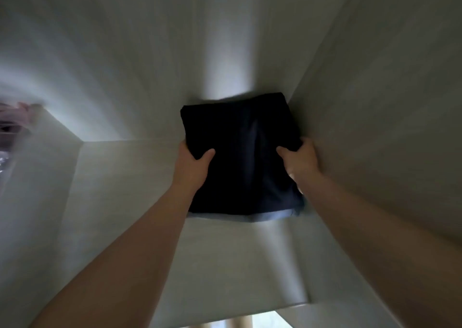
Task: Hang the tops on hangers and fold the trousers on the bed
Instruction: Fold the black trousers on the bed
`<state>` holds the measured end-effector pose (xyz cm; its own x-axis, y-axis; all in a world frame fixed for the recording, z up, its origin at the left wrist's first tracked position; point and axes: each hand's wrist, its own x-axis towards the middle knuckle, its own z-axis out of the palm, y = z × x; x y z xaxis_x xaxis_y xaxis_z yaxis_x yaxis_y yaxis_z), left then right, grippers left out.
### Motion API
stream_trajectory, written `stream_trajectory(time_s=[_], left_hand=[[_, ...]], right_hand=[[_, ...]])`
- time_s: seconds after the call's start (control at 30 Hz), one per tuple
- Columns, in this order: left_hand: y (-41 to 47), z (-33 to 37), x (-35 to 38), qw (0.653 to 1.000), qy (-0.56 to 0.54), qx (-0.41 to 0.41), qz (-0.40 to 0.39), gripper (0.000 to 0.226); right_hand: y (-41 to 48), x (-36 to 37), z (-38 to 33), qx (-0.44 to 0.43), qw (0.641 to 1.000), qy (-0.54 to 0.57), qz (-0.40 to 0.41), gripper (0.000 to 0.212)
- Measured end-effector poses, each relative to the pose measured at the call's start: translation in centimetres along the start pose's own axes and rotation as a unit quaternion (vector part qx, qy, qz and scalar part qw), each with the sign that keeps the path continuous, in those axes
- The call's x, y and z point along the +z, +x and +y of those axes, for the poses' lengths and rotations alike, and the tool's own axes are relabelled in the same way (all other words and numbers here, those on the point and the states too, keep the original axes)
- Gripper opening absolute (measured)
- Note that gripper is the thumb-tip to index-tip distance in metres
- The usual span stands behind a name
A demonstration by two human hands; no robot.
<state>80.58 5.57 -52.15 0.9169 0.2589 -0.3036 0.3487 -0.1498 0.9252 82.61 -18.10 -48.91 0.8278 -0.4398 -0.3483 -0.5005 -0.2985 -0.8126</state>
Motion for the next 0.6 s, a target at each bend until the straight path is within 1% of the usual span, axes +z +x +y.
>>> stream_trajectory(time_s=[0.03, 0.07, 0.1, 0.13, 0.17, 0.2, 0.23, 0.27, 0.33, 0.4, 0.5, 0.6], left_hand=[[0.0, -0.6, 0.1, 1.0, 0.021, 0.006, 0.001, 0.078], [-0.2, -1.1, 0.1, 0.998, 0.058, 0.025, 0.019, 0.084], [-0.6, -1.4, 0.2, 0.99, 0.118, 0.061, 0.055, 0.085], [-1.0, -1.5, 0.3, 0.969, 0.192, 0.117, 0.098, 0.083], [-1.2, -1.4, 0.6, 0.939, 0.26, 0.183, 0.133, 0.078], [-1.1, -1.1, 1.1, 0.91, 0.308, 0.24, 0.143, 0.072], [-0.8, -0.9, 1.8, 0.89, 0.338, 0.277, 0.129, 0.067], [-0.3, -0.8, 2.6, 0.879, 0.365, 0.289, 0.103, 0.063], [1.2, -1.2, 4.1, 0.87, 0.414, 0.261, 0.058, 0.058], [2.8, -2.3, 5.0, 0.863, 0.449, 0.228, 0.035, 0.058], [4.8, -4.2, 5.4, 0.862, 0.454, 0.225, 0.021, 0.059], [5.9, -5.2, 5.8, 0.864, 0.444, 0.236, 0.023, 0.058]], right_hand=[[-0.2, 0.4, 0.6, 0.006, 0.999, -0.039, 0.002, 0.072], [-0.9, 0.7, 1.2, -0.006, 0.996, -0.089, 0.008, 0.079], [-1.9, 1.1, 1.5, -0.043, 0.986, -0.16, 0.024, 0.086], [-3.3, 1.4, 1.5, -0.104, 0.962, -0.247, 0.056, 0.09], [-4.4, 1.8, 1.3, -0.18, 0.923, -0.325, 0.096, 0.092], [-4.9, 2.4, 1.2, -0.251, 0.881, -0.38, 0.126, 0.09], [-5.0, 3.0, 0.9, -0.297, 0.85, -0.414, 0.135, 0.088], [-4.6, 3.7, 0.7, -0.313, 0.834, -0.437, 0.123, 0.084], [-2.7, 5.0, 1.1, -0.288, 0.827, -0.477, 0.076, 0.075], [-0.5, 5.7, 2.5, -0.255, 0.825, -0.502, 0.044, 0.068], [1.6, 6.2, 5.0, -0.264, 0.82, -0.507, 0.029, 0.064], [2.8, 7.2, 6.1, -0.263, 0.824, -0.501, 0.029, 0.064]])
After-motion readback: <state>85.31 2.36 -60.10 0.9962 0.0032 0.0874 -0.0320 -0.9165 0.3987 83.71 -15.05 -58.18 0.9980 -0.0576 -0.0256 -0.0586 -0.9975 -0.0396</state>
